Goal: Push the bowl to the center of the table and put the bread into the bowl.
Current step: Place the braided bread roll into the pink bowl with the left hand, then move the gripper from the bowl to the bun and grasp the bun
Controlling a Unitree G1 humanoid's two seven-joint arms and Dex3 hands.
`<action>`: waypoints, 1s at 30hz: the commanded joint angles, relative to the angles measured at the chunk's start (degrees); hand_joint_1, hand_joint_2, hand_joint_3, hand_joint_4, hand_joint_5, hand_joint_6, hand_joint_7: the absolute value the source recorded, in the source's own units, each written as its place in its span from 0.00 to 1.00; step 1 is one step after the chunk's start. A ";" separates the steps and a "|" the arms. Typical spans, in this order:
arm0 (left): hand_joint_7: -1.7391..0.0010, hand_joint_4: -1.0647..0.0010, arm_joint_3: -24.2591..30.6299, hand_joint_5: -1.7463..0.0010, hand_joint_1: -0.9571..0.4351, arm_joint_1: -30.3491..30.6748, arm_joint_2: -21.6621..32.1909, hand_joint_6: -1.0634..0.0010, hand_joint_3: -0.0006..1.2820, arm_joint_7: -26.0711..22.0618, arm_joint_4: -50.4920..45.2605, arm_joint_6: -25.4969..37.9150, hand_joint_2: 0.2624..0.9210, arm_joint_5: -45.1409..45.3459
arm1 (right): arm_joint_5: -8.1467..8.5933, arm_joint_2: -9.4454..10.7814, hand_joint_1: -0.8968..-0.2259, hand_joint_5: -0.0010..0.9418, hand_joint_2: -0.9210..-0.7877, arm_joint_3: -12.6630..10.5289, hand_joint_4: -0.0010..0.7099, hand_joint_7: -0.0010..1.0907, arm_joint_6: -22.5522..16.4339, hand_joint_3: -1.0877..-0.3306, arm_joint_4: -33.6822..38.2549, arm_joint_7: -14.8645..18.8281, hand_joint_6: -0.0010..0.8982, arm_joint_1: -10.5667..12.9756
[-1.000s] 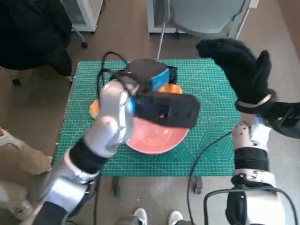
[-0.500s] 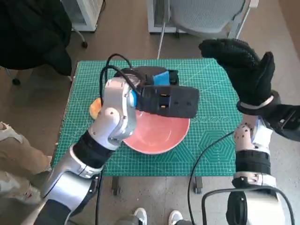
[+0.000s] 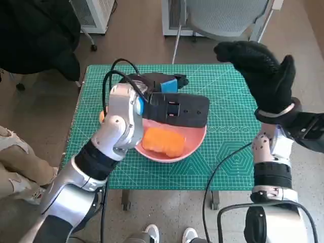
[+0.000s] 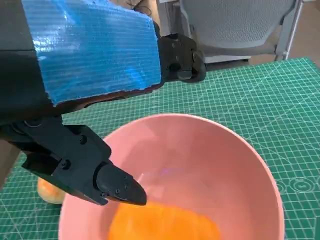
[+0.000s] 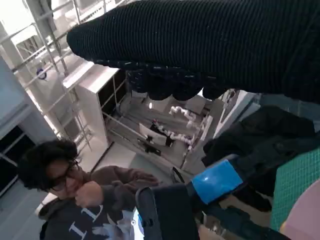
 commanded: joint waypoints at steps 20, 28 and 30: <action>0.93 1.00 11.50 1.00 0.54 6.44 14.95 0.91 0.00 -5.98 -24.86 3.79 0.70 -0.20 | 0.37 -0.38 0.25 0.00 0.00 0.25 0.38 0.00 1.47 0.29 1.74 1.24 0.36 0.04; 0.95 1.00 15.07 1.00 0.62 10.10 21.19 0.89 0.00 -5.13 -28.51 3.91 0.69 1.94 | 0.51 -0.17 0.25 0.00 0.00 0.01 0.38 0.00 1.57 0.30 1.93 1.52 0.36 -0.02; 0.95 1.00 15.47 1.00 0.63 11.49 22.65 0.89 0.00 -4.72 -28.86 4.18 0.69 3.26 | 0.49 -0.02 0.25 0.00 0.00 -0.07 0.38 0.00 1.39 0.30 2.20 1.61 0.36 -0.08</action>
